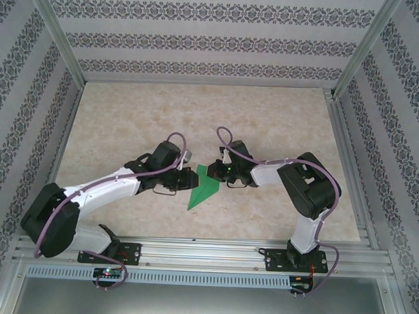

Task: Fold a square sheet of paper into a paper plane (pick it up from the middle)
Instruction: Fourth fold the wing at the center of the table.

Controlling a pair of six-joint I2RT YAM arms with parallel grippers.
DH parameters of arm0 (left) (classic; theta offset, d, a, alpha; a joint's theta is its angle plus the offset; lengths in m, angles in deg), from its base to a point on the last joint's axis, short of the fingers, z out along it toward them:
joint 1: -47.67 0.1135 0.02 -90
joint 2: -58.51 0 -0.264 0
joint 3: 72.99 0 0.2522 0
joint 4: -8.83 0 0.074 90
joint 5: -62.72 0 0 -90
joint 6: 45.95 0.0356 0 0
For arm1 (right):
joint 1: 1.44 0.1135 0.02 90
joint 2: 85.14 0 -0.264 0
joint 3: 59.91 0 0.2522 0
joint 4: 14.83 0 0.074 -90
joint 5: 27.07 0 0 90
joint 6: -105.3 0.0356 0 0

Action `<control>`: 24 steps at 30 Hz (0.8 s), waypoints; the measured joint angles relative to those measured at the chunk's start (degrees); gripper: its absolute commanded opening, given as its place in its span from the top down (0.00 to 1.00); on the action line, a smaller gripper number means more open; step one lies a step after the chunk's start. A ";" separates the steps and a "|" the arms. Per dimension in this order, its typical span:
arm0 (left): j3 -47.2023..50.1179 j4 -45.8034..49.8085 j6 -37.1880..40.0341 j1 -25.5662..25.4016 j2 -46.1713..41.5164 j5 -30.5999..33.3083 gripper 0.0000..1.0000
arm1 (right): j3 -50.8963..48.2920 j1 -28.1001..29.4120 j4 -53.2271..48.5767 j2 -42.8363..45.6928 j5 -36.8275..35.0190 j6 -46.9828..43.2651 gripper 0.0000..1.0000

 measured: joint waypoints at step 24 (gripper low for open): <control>9.64 -19.58 -5.44 0.37 15.30 -4.50 0.83 | -0.92 0.15 1.90 -0.02 -0.52 1.73 0.95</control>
